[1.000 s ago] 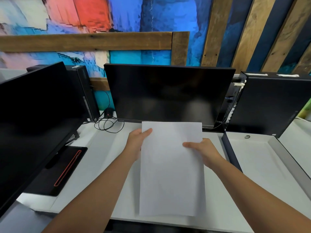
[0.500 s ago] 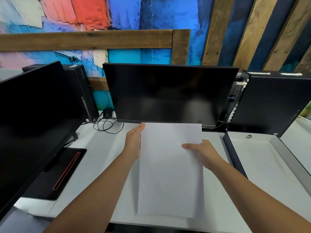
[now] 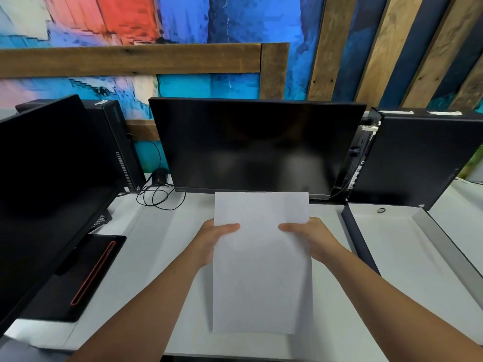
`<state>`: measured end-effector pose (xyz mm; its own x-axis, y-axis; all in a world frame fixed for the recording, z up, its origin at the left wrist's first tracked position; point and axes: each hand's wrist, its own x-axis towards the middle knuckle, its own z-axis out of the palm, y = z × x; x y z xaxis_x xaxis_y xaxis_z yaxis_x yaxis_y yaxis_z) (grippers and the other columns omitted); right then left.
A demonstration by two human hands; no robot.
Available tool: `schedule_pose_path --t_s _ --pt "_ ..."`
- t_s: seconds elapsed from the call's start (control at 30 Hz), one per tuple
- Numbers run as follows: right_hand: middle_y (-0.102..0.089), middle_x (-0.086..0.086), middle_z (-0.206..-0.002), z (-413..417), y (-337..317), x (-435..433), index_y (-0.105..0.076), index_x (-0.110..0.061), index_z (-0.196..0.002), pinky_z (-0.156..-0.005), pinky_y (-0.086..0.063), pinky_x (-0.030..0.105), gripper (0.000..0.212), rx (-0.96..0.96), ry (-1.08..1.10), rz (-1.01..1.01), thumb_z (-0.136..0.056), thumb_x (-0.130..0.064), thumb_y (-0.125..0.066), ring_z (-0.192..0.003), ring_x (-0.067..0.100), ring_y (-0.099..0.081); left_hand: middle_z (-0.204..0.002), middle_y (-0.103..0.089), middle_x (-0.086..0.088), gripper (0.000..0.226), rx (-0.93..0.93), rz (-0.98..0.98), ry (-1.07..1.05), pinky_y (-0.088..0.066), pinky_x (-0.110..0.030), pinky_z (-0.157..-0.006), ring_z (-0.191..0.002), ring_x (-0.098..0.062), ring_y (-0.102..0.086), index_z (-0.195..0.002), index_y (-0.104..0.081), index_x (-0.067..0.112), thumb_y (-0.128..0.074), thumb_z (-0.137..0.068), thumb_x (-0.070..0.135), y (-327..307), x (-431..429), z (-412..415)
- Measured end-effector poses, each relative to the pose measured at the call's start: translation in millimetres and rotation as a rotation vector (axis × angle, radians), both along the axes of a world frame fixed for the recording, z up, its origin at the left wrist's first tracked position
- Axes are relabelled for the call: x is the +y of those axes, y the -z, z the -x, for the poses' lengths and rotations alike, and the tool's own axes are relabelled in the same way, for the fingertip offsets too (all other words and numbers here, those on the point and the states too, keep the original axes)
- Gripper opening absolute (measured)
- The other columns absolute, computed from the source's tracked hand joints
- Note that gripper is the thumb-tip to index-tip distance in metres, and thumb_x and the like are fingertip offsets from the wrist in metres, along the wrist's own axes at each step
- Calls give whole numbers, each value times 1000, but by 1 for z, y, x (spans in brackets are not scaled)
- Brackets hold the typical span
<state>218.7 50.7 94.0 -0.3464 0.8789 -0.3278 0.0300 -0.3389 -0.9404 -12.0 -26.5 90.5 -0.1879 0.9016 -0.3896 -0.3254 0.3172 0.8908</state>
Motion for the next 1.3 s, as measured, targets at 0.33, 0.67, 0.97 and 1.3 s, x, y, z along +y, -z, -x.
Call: schedule_pose_path --t_s 0.33,0.67,0.97,1.3 --pt "-74 15 -93 0 12 9 -70 -1 -98 -78 -57 40 31 -15 -6 42 -68 -7 -79 -85 34 -71 -101 -74 -7 29 107 30 51 -53 -42 -88 -97 -26 -69 -106 -69 9 -74 -78 5 33 -3 -5" --pt "-72 13 -85 -16 37 39 -70 -1 -86 -68 -55 30 10 -36 160 57 -78 -6 -70 -71 24 -68 -98 -73 -5 27 202 27 23 -54 -33 -81 -92 -21 -69 -106 -69 8 -73 -79 5 45 20 0" --pt "-60 9 -91 -57 80 61 -62 -8 -107 -52 -38 23 24 -609 398 4 -82 -10 -63 -77 24 -54 -100 -71 -7 27 195 38 -27 -53 -37 -87 -93 -25 -68 -105 -68 8 -72 -79 3 48 34 3" --pt "-59 8 -76 -57 101 56 -57 -14 -69 -71 -46 35 16 -498 275 21 -81 -12 -68 -70 24 -54 -99 -72 -3 25 166 71 -11 -53 -35 -84 -93 -21 -68 -103 -68 12 -73 -80 5 57 35 0"
